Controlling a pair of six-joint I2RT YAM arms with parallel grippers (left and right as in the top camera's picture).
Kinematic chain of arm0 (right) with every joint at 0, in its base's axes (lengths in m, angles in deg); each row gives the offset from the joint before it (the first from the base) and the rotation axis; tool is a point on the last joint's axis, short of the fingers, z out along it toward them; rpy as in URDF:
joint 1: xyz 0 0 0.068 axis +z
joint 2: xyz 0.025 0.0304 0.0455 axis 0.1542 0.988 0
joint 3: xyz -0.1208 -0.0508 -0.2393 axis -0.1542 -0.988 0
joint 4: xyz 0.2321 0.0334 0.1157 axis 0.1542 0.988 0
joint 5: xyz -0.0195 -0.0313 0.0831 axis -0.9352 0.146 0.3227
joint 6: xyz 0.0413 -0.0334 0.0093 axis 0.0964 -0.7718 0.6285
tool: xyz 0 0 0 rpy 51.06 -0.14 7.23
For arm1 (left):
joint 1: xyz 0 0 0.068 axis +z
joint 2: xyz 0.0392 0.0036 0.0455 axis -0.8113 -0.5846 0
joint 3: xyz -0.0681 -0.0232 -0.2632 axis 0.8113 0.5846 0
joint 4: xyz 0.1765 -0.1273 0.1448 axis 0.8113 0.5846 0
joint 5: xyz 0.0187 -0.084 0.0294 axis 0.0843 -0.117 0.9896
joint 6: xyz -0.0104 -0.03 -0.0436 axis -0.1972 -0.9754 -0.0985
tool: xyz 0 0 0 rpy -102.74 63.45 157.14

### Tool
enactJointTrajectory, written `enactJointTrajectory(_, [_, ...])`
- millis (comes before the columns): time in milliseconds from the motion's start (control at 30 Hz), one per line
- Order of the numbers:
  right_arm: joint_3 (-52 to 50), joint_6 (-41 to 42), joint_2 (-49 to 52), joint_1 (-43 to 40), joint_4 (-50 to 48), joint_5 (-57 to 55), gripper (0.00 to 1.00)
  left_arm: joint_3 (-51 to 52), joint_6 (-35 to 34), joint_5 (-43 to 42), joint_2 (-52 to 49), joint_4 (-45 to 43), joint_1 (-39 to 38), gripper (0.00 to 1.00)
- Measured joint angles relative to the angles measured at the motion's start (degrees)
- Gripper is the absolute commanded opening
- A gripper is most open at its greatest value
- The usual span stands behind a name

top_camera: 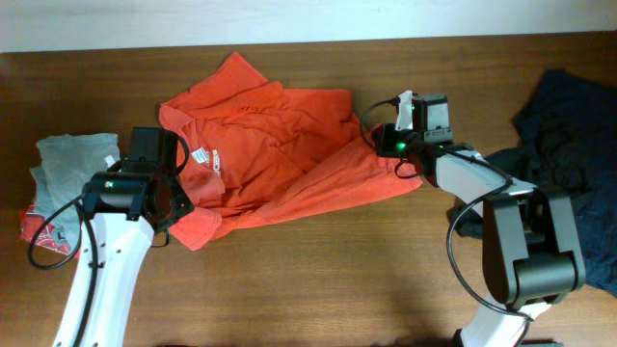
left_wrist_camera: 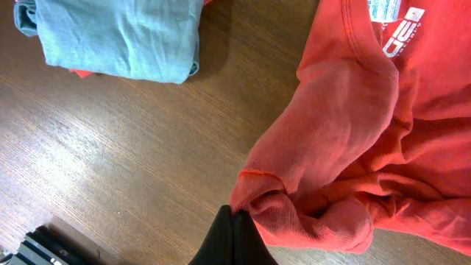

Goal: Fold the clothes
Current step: 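Grasp the red t-shirt's right edge with the right gripper, then lift the t-shirt with both grippers and lay it flat, spread out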

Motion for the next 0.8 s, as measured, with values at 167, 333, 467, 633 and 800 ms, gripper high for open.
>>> enactJointTrajectory(167, [0.1,1.7,0.0,0.1,1.0,0.2,0.04,0.0,0.0,0.0,0.0,-0.2,0.0,0.0])
enactJointTrajectory(333, [2.0,1.5,-3.3,-0.7,15.5,-2.4,0.04,-0.1,2.9,0.0,0.0,-1.6,0.0,0.0])
enactJointTrajectory(467, [7.8,-1.0,-13.8,-2.8,31.8,-7.1,0.04,-3.7,6.1,-0.2,0.0,-0.3,0.0,0.0])
enactJointTrajectory(633, [17.7,-2.7,-28.8,-5.0,46.6,-13.0,0.04,-13.6,9.1,-1.0,0.2,2.3,0.0,0.0])
enactJointTrajectory(800, [23.3,-3.2,-39.2,-5.3,57.5,-15.8,0.04,-22.7,11.0,-1.9,2.2,8.0,0.0,0.0])
